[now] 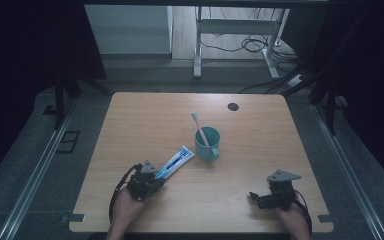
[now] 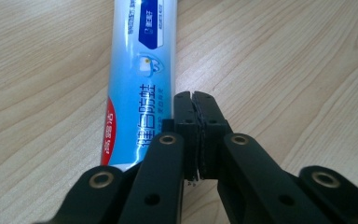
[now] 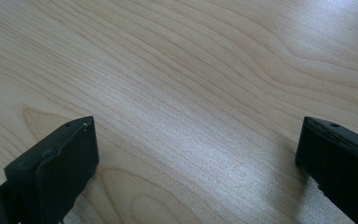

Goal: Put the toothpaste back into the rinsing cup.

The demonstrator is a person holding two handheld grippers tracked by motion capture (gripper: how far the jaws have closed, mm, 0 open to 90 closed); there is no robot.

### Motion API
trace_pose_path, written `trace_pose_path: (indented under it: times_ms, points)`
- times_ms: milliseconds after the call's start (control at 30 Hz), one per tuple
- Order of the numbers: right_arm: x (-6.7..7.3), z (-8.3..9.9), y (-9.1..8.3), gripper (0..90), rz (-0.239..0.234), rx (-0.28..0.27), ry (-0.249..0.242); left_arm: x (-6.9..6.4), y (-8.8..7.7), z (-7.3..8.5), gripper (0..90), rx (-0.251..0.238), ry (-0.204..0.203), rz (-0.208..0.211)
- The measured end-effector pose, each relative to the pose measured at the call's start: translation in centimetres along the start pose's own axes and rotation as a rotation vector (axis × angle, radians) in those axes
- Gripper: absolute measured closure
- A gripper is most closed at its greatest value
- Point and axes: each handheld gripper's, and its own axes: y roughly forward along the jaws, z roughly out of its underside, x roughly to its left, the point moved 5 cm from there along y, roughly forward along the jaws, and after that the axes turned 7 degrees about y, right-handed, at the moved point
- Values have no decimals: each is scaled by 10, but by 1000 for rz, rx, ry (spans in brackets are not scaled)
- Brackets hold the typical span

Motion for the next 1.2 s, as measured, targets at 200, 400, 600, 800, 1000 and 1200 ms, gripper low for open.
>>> trace_pose_path:
  times_ms: [200,400,600,800,1000,1200]
  points:
    - [0,0,0,0,0,0,0,1,-7,-8,838,-23,5,-2]
    - [0,0,0,0,0,0,0,6,-8,-14,742,0,15,-31]
    - [0,0,0,0,0,2,2,14,-7,-21,610,51,21,-43]
    - [0,0,0,0,-1,2,3,21,-4,-28,489,105,24,-36]
    - [0,0,0,0,0,4,3,27,7,-37,384,195,27,-31]
    - [0,0,0,0,0,3,1,29,22,-44,314,305,47,-20]
